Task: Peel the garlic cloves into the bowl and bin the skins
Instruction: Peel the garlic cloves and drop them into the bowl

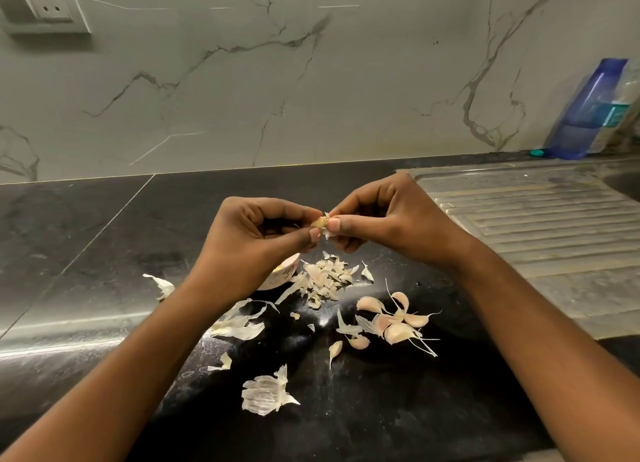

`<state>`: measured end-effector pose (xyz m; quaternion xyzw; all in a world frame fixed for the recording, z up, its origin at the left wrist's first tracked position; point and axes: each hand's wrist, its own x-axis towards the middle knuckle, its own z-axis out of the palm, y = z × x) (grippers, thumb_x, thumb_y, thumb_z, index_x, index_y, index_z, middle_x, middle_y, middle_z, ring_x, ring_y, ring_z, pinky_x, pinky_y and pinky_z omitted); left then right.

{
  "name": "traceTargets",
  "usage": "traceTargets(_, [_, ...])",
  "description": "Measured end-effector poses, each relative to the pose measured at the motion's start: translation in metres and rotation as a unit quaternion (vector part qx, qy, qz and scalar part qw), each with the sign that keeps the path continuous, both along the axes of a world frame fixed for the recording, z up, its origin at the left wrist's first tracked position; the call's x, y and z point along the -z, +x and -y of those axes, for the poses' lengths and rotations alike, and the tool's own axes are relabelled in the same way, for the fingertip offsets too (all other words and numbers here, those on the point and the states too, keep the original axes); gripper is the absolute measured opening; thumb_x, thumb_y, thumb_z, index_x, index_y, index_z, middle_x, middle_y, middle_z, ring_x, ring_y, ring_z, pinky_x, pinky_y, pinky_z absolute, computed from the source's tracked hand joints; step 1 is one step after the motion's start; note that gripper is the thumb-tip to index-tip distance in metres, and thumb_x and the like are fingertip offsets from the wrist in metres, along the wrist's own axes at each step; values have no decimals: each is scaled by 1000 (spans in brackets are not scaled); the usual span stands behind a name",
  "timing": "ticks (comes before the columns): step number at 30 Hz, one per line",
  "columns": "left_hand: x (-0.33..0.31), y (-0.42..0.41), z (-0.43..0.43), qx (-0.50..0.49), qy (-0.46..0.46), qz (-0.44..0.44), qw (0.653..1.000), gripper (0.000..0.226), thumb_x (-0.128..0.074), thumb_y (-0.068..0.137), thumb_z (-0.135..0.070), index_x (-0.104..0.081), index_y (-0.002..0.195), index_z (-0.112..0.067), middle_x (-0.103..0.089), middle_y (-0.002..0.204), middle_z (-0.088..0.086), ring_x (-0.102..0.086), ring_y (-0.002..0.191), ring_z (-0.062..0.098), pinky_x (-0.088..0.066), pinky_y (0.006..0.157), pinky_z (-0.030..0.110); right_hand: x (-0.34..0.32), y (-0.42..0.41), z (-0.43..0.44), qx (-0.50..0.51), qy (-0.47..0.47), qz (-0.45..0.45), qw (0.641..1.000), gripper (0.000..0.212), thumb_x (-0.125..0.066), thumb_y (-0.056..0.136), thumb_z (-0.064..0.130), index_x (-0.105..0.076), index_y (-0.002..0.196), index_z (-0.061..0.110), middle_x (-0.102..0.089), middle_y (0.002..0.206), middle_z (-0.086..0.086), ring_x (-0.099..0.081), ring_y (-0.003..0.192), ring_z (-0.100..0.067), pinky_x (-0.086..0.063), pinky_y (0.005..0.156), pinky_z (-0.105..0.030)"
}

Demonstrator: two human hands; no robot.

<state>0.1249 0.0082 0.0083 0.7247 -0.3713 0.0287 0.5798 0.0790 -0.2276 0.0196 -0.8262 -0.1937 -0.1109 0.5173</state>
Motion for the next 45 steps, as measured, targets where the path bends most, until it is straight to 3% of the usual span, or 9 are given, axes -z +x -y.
traceTargets(9, [5,1,0,-29,44,104,993,22,-83,87,-10,-82,109,-13,-80,95,-4,-78,85,20,-65,78,36,3,2,-5,27,-1,6,1000,8,-79,94,6,-79,98,-2,-79,83,-11,-78,73,-28,-64,68,-29])
traceTargets(16, [9,0,1,-31,66,132,989,24,-78,93,-10,-79,117,-17,-79,96,-5,-78,84,20,-65,74,39,5,3,-8,39,6,30,999,3,-78,92,2,-80,92,-1,-78,78,-11,-75,68,-27,-63,66,-29])
traceTargets(20, [8,-2,4,-13,28,65,997,22,-75,94,-7,-78,116,-11,-80,92,3,-79,78,25,-65,72,48,6,4,-7,42,22,39,998,6,-75,93,-1,-81,92,-1,-77,78,-12,-72,66,-22,-61,64,-29])
traceTargets(25, [4,-4,6,12,-59,-36,998,25,-71,91,2,-74,116,-2,-80,101,12,-80,87,27,-64,81,29,6,5,-3,59,17,44,997,7,-75,93,1,-81,91,1,-77,76,-10,-72,66,-22,-61,64,-29])
traceTargets(29, [-3,-5,1,5,-123,-119,985,32,-71,84,-11,-74,114,-3,-79,102,16,-79,88,29,-63,80,26,4,5,0,65,19,46,997,5,-76,92,1,-81,91,-1,-77,77,-13,-72,65,-23,-61,63,-29])
traceTargets(35, [-6,-3,1,27,-135,-176,975,41,-69,86,-12,-69,127,-10,-79,105,17,-78,91,29,-63,83,29,2,4,7,45,-18,10,999,5,-79,93,6,-81,94,2,-78,80,-10,-73,69,-23,-61,65,-29])
traceTargets(41, [-8,-6,1,29,-125,-195,972,36,-72,82,-11,-72,118,-6,-80,104,17,-79,92,31,-64,81,29,3,6,15,34,-138,-44,989,10,-77,98,25,-84,97,17,-75,84,-3,-69,72,-27,-60,61,-32])
traceTargets(45, [-8,-7,2,23,-130,-209,969,37,-74,77,-12,-73,113,-4,-80,102,16,-80,92,30,-65,80,28,3,5,15,10,-160,-73,984,9,-80,95,18,-84,102,15,-79,83,0,-72,71,-17,-58,62,-26])
